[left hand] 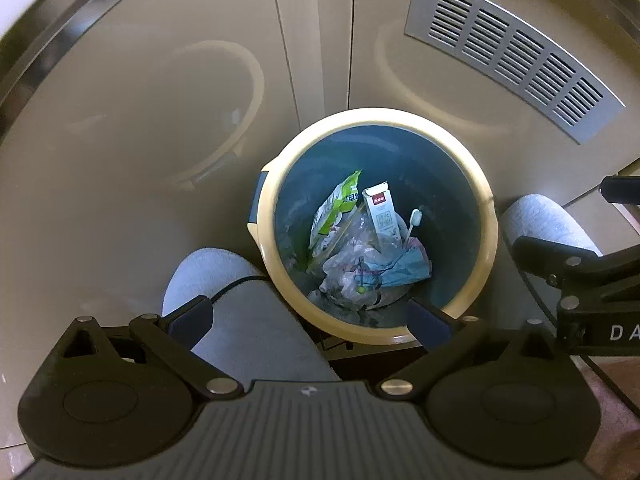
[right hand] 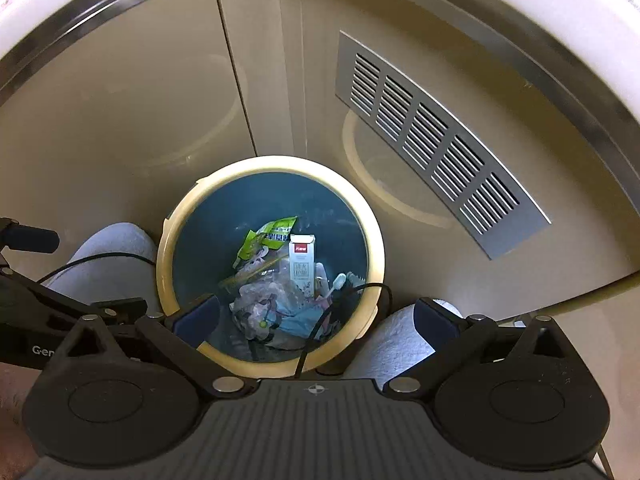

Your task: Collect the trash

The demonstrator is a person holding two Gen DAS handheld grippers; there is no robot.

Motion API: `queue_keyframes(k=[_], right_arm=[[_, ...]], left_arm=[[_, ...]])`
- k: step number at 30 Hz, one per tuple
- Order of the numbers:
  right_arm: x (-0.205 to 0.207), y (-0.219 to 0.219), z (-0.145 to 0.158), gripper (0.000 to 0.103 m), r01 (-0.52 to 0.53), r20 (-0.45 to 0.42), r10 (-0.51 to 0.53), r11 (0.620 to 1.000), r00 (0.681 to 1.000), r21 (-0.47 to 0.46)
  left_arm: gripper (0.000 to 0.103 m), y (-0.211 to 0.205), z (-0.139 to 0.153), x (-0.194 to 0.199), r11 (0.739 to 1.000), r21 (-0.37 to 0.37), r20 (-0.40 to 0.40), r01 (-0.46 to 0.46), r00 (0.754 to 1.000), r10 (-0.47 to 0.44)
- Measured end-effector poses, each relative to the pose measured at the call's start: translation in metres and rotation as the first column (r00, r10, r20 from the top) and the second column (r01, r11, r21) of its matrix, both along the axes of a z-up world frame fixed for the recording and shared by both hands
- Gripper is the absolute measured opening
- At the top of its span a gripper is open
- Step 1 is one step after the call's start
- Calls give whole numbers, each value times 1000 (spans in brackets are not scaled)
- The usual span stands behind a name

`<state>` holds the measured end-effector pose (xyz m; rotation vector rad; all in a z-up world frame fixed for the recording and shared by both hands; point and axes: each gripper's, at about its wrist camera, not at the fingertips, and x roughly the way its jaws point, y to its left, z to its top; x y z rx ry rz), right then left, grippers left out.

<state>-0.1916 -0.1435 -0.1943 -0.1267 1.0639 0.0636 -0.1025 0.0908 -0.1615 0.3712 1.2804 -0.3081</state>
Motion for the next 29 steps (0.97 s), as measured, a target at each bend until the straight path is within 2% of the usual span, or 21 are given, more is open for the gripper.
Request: queue_keyframes(k=[18, 29], right_arm=[[3, 1, -1, 103, -3, -6, 3, 1000, 1000, 1], [-1, -1, 3, 103, -9, 14, 9, 1000, 1000, 6]], left_arm=[[103, 3, -2, 0, 1000, 9, 2, 2, 1000, -2], [103, 4, 9, -5, 1000, 25, 47, 10, 999, -11]])
